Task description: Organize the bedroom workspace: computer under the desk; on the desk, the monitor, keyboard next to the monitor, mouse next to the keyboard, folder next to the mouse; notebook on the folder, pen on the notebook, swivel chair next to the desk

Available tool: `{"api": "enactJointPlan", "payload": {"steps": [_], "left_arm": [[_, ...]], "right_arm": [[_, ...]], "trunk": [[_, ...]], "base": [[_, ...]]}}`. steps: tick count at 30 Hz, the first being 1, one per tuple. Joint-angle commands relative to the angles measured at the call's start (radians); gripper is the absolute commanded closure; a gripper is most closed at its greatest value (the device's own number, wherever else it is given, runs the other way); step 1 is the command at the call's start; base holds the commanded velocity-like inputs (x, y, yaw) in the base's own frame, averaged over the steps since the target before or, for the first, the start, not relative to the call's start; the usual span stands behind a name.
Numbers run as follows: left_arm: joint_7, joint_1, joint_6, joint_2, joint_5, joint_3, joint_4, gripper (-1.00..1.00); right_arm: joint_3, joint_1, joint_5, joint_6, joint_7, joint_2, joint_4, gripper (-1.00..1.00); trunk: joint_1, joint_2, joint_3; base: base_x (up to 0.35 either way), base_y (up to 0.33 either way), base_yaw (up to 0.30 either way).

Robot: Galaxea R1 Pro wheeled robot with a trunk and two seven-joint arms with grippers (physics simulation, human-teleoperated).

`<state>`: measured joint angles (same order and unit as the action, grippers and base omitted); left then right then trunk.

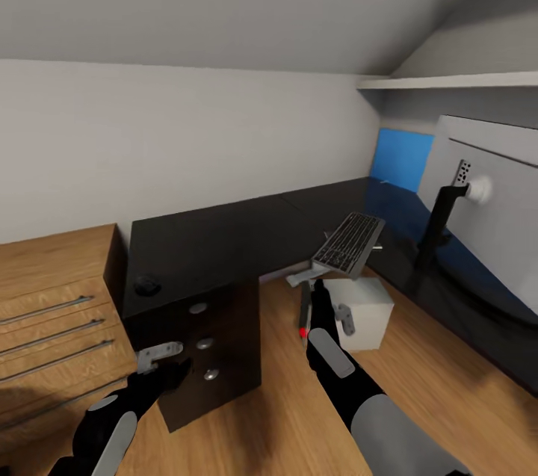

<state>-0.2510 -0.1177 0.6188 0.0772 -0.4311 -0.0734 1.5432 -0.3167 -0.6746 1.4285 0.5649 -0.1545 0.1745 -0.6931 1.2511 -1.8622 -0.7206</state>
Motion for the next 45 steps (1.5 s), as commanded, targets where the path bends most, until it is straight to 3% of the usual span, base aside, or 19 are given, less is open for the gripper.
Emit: {"api": "enactJointPlan", "payload": {"steps": [1,15,22,29,45], "left_arm": [[-0.01,0.0,0.002,0.001,-0.011,-0.002,0.002,-1.0],[-0.009,0.0,0.005,0.0,-0.013,-0.005,-0.004,-1.0],[-0.007,0.0,0.009,-0.001,-0.014,-0.01,-0.01,-1.0],[-0.005,0.0,0.01,0.001,-0.012,-0.063,-0.03,-1.0],[-0.001,0.009,0.012,0.004,-0.012,-0.119,-0.026,-1.0]], "right_arm": [[-0.001,-0.001,0.001,0.005,-0.005,0.0,0.0,-1.0],[0.032,-0.001,0.001,0.007,0.003,0.0,-0.029,-1.0],[0.044,-0.001,0.001,0.007,0.011,0.0,-0.043,-1.0],[0.041,-0.001,0.005,0.006,0.105,0.0,-0.041,-1.0],[0.041,0.0,0.002,0.007,0.151,0.0,-0.043,-1.0]], "trunk": [[0.004,-0.008,-0.004],[0.058,-0.106,-0.048],[0.058,-0.106,-0.048],[0.058,-0.106,-0.048],[0.058,-0.106,-0.048]], "base": [[0.0,0.0,-0.256],[0.0,0.0,-0.12],[0.0,0.0,-0.002],[0.0,0.0,0.0],[0.0,0.0,0.0]]}}
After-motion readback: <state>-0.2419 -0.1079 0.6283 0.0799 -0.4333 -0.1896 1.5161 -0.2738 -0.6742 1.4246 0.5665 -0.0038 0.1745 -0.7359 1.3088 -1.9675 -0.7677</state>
